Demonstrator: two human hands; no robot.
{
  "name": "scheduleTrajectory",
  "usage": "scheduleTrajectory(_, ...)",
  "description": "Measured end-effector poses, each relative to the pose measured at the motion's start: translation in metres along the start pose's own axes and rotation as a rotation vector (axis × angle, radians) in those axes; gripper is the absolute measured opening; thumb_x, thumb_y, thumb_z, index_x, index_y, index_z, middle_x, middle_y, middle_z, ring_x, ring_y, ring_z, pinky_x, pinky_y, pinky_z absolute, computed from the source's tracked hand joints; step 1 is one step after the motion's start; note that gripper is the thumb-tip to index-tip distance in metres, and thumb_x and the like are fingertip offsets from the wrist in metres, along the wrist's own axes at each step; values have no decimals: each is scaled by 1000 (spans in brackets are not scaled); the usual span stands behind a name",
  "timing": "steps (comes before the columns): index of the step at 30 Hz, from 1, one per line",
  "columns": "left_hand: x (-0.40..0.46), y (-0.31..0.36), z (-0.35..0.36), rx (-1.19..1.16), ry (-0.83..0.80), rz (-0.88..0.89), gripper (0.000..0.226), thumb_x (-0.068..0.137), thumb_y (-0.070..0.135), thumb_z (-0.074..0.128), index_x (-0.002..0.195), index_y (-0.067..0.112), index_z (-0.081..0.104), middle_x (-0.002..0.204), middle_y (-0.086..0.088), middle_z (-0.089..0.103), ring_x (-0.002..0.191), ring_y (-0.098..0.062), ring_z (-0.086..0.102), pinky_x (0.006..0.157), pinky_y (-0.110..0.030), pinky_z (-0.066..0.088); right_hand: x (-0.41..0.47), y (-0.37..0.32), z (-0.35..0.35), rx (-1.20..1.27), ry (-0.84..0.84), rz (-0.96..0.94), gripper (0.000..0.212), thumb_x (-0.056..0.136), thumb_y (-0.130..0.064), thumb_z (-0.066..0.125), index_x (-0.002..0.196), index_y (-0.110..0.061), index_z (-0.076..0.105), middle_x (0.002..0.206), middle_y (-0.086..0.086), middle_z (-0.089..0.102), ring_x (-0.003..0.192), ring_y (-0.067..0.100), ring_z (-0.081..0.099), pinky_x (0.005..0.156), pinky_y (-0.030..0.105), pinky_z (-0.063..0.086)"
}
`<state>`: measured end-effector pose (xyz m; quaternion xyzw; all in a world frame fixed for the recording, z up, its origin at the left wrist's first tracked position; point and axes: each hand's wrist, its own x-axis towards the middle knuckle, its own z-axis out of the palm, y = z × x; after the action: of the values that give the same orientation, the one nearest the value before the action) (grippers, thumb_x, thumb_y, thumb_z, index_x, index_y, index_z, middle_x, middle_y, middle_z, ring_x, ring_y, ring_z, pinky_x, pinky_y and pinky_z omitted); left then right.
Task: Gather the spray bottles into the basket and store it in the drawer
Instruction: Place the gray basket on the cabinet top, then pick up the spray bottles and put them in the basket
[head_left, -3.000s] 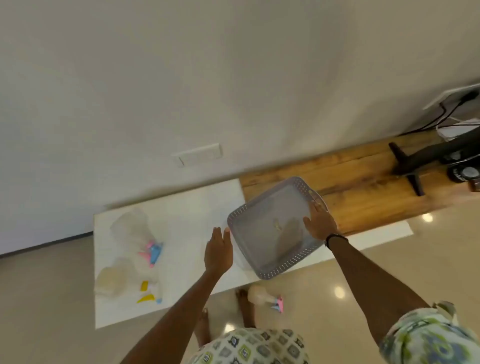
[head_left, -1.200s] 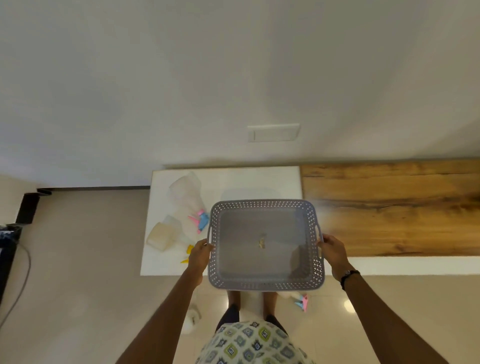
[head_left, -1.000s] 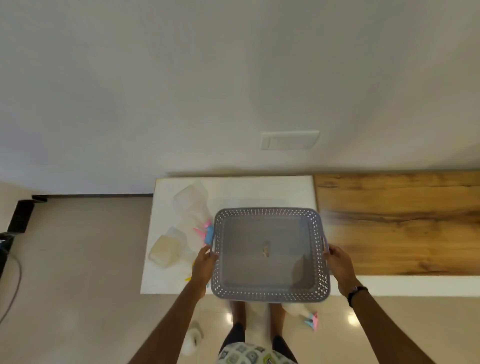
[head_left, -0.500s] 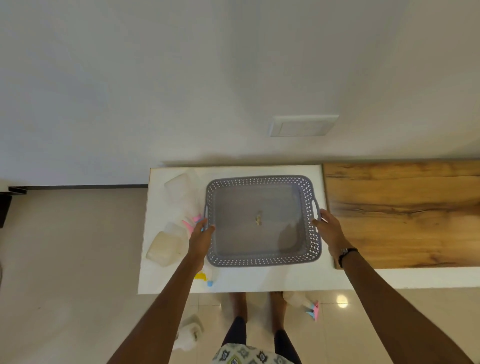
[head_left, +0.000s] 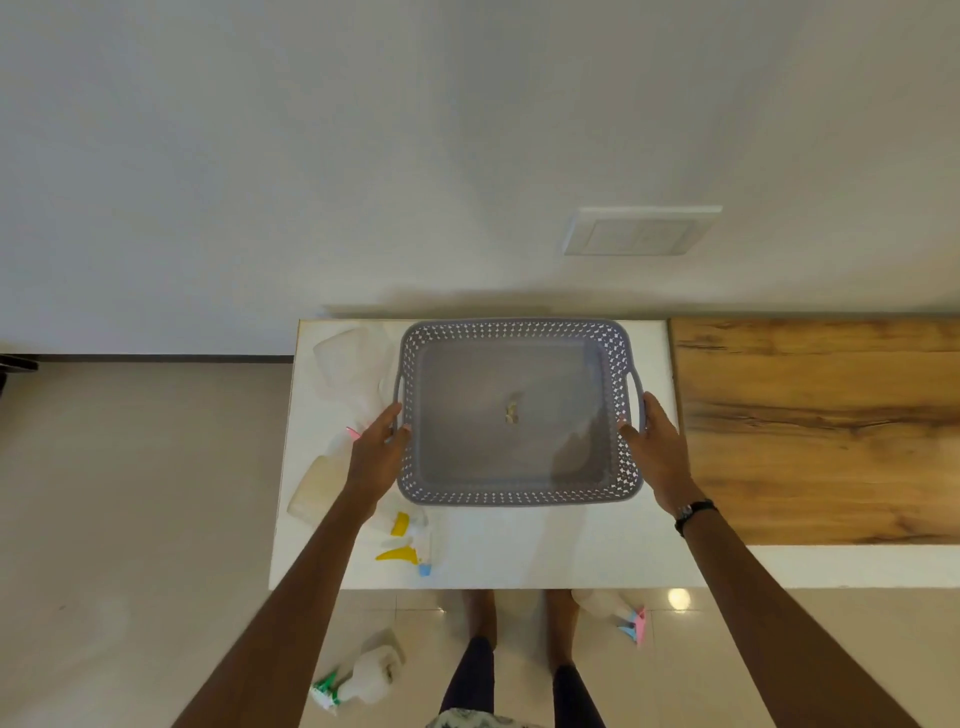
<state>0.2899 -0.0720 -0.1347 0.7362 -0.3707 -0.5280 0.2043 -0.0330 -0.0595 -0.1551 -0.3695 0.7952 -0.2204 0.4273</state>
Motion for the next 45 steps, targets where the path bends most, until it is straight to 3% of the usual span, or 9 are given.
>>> scheduleTrajectory(4, -15, -27, -7, 134, 143, 194, 38, 98, 11, 43, 136, 10, 45, 142, -9, 47, 131, -24, 45, 108, -31, 34, -27, 10, 18, -66, 184, -138, 61, 94, -30, 49, 146, -10, 25, 150, 10, 35, 136, 27, 37, 109, 43, 38)
scheduleTrajectory(8, -53, -72, -12, 400, 295, 418, 27, 95, 12, 45, 119, 14, 56, 123, -4, 60, 116, -17, 50, 98, -23, 36, -74, 14, 51, -95, 250, -385, 45, 96, -15, 44, 140, -6, 36, 143, 13, 43, 134, 25, 38, 112, 40, 34)
scheduleTrajectory(13, -73, -132, -16, 869, 187, 650, 32, 77, 1, 64, 107, 11, 64, 108, -5, 67, 107, -19, 59, 96, -24, 38, -139, 35, 111, -187, 18, -492, 38, 99, -24, 37, 137, -17, 41, 139, 1, 47, 130, 5, 36, 111, 11, 19)
scheduleTrajectory(16, -61, -156, -9, 1102, 141, 781, 50, 70, -8, 63, 118, 7, 62, 120, -7, 65, 117, -25, 58, 108, -36, 36, -167, 48, 139, -219, -87, -555, 36, 100, -26, 36, 134, -21, 45, 137, -5, 50, 128, 1, 38, 109, 11, 21)
scheduleTrajectory(23, -19, -160, -4, 1293, 126, 931, 31, 77, -7, 56, 105, 4, 67, 105, -13, 71, 106, -29, 64, 111, -41, 31, -175, 62, 161, -244, -216, -634, 32, 99, -17, 42, 130, -20, 50, 129, -4, 56, 120, 4, 46, 103, 13, 31)
scheduleTrajectory(31, -70, -133, -14, 1034, 83, 825, 34, 71, 12, 79, 104, 10, 69, 103, -6, 73, 99, -22, 68, 103, -36, 41, -163, 55, 131, -266, -218, -715, 32, 100, -21, 35, 126, -16, 52, 122, -1, 59, 111, 7, 52, 95, 19, 44)
scheduleTrajectory(37, -124, -78, -11, 586, 194, 657, 34, 79, 23, 65, 112, 14, 66, 111, -3, 70, 105, -11, 60, 101, -32, 37, -167, 30, 113, -183, -297, -712, 39, 100, -36, 34, 132, -19, 47, 130, 0, 57, 118, 5, 50, 100, -1, 28)
scheduleTrajectory(42, -132, -18, 17, 156, 134, 573, 32, 81, 23, 67, 110, 23, 55, 102, 11, 63, 92, 18, 57, 81, 0, 44, -170, -4, 96, 57, -341, -657, 48, 85, -60, 40, 129, -44, 27, 130, -17, 46, 122, -8, 35, 98, 5, 37)
scheduleTrajectory(45, -126, 10, 47, 133, 100, 665, 38, 80, 30, 63, 116, 24, 51, 107, 16, 59, 96, 18, 55, 82, 0, 44, -159, -10, 92, 227, -165, -571, 66, 81, -67, 43, 120, -15, 49, 107, 3, 61, 98, -16, 51, 81, -1, 42)
